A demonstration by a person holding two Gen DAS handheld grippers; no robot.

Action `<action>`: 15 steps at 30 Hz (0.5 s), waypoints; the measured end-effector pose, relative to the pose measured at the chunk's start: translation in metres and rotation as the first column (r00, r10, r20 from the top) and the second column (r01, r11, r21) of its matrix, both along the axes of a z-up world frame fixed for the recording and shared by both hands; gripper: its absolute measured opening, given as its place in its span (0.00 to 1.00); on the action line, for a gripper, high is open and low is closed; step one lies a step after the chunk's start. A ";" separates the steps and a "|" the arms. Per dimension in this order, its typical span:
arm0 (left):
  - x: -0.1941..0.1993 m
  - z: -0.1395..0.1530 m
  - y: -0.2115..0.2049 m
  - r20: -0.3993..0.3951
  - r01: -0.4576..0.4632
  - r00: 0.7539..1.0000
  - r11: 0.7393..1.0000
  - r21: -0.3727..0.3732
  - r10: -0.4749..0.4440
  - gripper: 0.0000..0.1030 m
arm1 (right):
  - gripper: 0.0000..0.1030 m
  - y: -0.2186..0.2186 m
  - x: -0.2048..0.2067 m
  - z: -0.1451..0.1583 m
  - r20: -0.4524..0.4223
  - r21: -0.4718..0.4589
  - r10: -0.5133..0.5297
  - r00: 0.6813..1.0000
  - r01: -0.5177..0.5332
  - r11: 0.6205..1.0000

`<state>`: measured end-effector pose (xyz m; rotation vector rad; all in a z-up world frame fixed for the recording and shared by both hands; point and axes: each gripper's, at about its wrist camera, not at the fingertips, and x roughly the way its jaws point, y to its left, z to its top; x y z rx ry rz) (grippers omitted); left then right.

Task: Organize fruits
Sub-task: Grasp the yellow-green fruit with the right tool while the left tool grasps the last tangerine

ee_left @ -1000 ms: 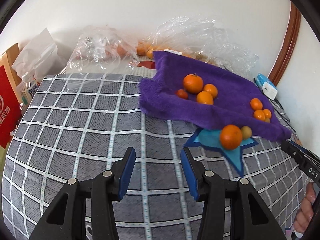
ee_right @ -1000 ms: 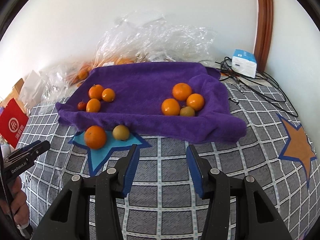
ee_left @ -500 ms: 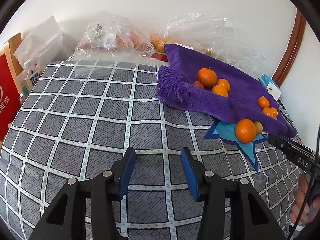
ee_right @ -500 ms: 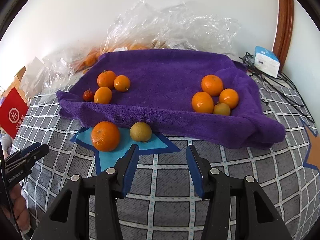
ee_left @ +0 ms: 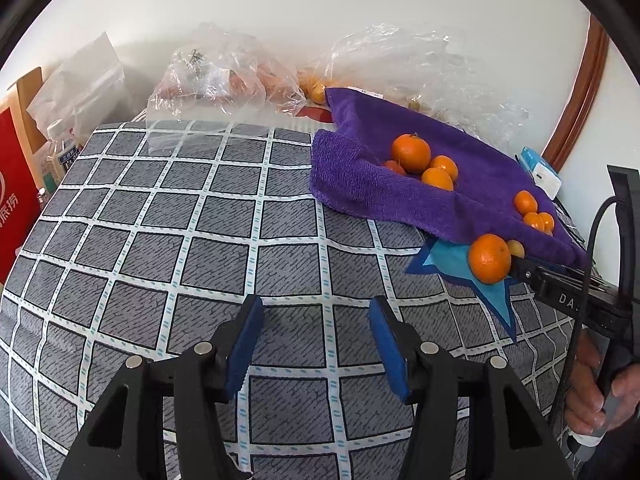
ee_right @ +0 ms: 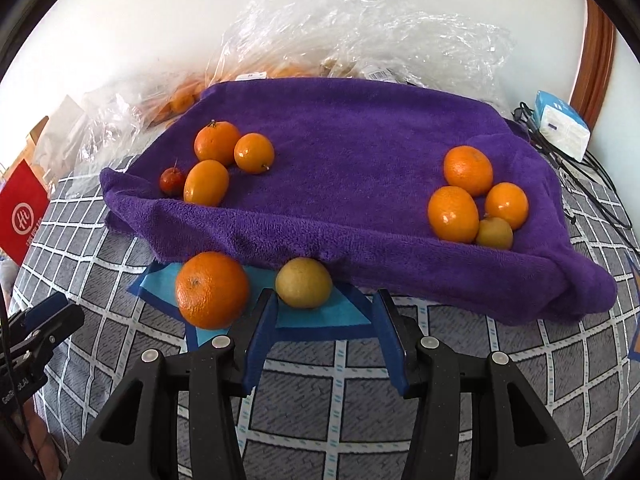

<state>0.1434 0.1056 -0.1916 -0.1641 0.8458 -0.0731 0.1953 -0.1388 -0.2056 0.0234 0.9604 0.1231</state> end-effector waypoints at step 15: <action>0.001 -0.001 0.000 -0.001 -0.003 1.000 1.000 0.006 0.003 0.52 | 0.28 -0.008 -0.020 0.014 0.049 0.009 0.024 0.999 -0.024 1.000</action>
